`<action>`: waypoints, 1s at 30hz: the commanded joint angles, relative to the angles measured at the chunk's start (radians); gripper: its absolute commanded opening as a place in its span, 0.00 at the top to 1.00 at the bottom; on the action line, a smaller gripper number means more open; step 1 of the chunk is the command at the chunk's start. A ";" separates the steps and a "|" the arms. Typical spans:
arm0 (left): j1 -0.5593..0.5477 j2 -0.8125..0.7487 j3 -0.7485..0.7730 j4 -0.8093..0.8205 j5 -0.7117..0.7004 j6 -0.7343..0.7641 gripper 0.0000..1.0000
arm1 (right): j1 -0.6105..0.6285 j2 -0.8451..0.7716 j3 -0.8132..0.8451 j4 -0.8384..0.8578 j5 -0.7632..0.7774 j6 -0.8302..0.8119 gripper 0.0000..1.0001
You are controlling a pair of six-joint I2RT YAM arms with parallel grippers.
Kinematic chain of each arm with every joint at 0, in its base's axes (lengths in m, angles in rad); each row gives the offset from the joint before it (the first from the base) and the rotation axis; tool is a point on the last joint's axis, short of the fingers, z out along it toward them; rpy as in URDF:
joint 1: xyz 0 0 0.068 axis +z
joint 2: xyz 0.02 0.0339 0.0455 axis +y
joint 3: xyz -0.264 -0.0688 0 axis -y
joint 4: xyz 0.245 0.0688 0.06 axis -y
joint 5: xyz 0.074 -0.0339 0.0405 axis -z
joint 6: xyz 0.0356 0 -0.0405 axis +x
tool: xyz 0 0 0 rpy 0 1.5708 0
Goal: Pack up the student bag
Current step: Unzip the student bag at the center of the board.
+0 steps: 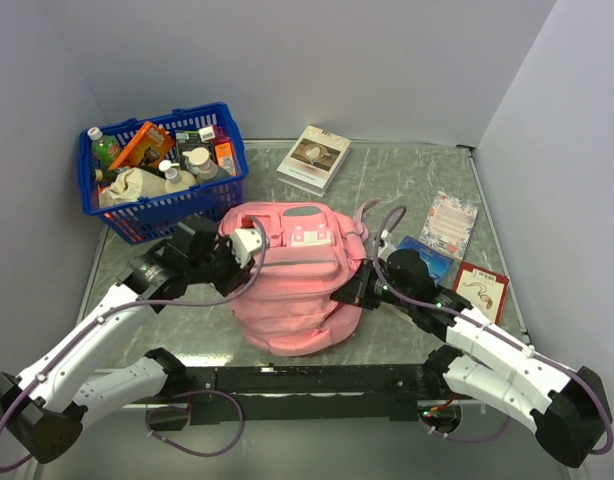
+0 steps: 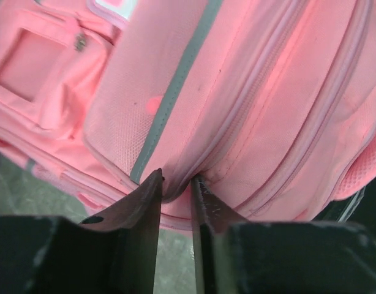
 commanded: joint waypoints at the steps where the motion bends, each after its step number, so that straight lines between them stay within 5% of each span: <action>1: 0.006 -0.016 0.178 0.098 0.085 -0.049 0.68 | 0.027 0.075 0.144 0.217 -0.036 0.038 0.99; 7: -0.046 -0.045 0.212 0.064 0.220 -0.115 0.59 | 0.063 0.232 0.273 0.261 -0.062 0.009 1.00; 18: -0.134 -0.103 0.005 0.095 0.261 -0.215 0.73 | 0.123 0.368 0.407 0.309 0.053 0.054 1.00; 30: -0.181 -0.100 -0.041 0.094 0.298 -0.224 0.65 | 0.120 0.467 0.495 0.318 0.131 0.002 1.00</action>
